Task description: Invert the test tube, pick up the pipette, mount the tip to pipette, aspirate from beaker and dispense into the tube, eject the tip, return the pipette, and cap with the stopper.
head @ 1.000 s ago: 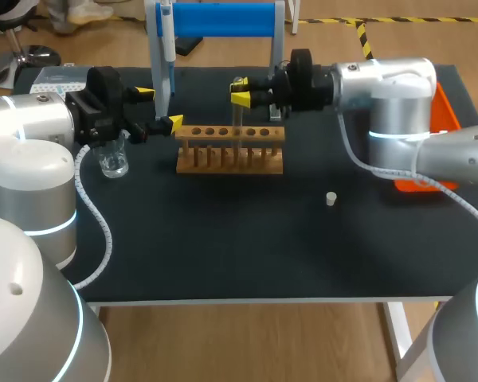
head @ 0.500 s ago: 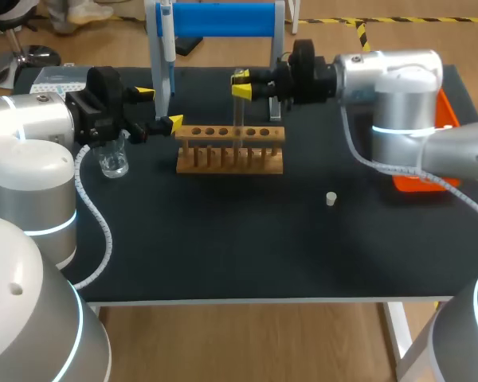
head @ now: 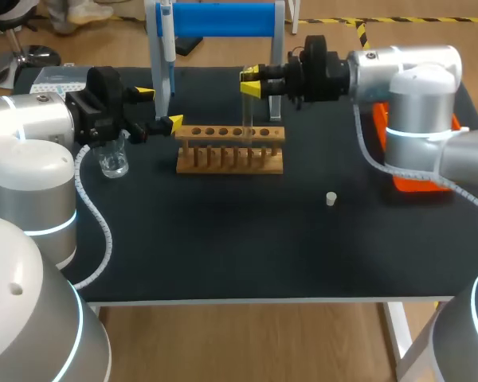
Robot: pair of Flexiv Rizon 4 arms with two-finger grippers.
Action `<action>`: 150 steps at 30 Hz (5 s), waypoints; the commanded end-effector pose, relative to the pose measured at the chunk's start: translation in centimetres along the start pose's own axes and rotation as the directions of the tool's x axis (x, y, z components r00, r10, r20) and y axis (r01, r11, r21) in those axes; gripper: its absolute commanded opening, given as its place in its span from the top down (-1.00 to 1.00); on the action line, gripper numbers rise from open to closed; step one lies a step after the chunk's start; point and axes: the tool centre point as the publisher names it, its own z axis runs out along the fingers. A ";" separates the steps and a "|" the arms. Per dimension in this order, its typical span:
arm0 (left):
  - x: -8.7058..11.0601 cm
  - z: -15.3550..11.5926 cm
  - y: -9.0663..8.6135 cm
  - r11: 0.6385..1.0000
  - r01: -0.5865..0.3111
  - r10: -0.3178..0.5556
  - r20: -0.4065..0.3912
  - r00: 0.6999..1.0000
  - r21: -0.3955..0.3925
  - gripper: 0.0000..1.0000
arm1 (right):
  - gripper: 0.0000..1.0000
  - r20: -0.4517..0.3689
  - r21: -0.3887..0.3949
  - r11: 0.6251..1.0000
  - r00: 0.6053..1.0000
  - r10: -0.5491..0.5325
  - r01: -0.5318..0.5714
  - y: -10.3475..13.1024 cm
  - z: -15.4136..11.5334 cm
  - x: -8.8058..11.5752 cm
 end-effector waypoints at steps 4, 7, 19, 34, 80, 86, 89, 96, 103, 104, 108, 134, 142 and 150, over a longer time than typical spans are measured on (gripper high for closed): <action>0.0 0.0 0.2 1.000 -0.001 0.001 -0.001 1.000 0.008 -1.00 | 1.00 0.005 0.002 1.000 1.000 -0.001 0.001 0.1 0.0 0.2; 0.0 0.0 0.2 1.000 -0.001 0.001 -0.001 1.000 0.008 -1.00 | 1.00 0.005 0.002 1.000 1.000 -0.001 0.001 0.1 0.0 0.2; 0.0 0.0 0.2 1.000 -0.001 0.001 -0.001 1.000 0.008 -1.00 | 1.00 0.003 -0.132 0.776 0.782 0.623 -0.617 -0.2 -1.9 1.2; 0.0 0.0 0.2 1.000 -0.001 0.001 -0.001 1.000 0.008 -1.00 | 1.00 0.027 0.097 0.368 0.372 0.928 -0.925 -2.7 -1.4 1.4; 0.0 0.0 0.2 1.000 -0.001 0.001 -0.001 1.000 0.008 -1.00 | 1.00 -0.051 0.104 0.037 0.032 0.998 -0.994 -1.8 -1.0 -0.6; 0.0 0.0 0.2 1.000 -0.001 0.001 -0.001 1.000 0.008 -1.00 | 1.00 -0.051 0.104 0.037 0.032 0.998 -0.994 -1.8 -1.0 -0.6; 0.0 0.0 0.2 1.000 -0.001 0.001 -0.001 1.000 0.008 -1.00 | 1.00 -0.051 0.104 0.037 0.032 0.998 -0.994 -1.8 -1.0 -0.6; 0.0 0.0 0.2 1.000 -0.001 0.001 -0.001 1.000 0.008 -1.00 | 1.00 -0.051 0.104 0.037 0.032 0.998 -0.994 -1.8 -1.0 -0.6; 0.0 0.0 0.2 1.000 -0.001 0.001 -0.001 1.000 0.008 -1.00 | 1.00 -0.043 0.088 0.027 0.023 0.999 -0.996 -1.7 -1.0 -0.6; 0.0 0.0 0.2 1.000 -0.001 0.001 -0.001 1.000 0.008 -1.00 | 1.00 -0.045 0.090 0.021 0.017 0.999 -0.996 -1.6 -1.0 -0.6; 0.0 0.0 0.2 1.000 -0.001 0.001 -0.001 1.000 0.008 -1.00 | 1.00 -0.050 0.097 -0.011 -0.016 0.999 -0.995 -1.4 -0.8 -0.5; 2.2 -0.6 -1.3 0.969 -0.135 0.162 -0.115 0.980 0.208 -1.00 | 1.00 -0.055 0.092 -0.053 -0.058 0.997 -0.994 -1.2 -0.7 -0.6; 5.2 -1.1 -1.9 0.867 -0.288 0.405 -0.238 0.883 0.406 -1.00 | 1.00 -0.055 0.092 -0.053 -0.058 0.997 -0.994 -1.2 -0.7 -0.6; 6.0 -0.7 -1.7 0.873 -0.312 0.434 -0.302 0.849 0.376 -1.00 | 1.00 -0.055 0.092 -0.053 -0.058 0.997 -0.994 -1.2 -0.7 -0.6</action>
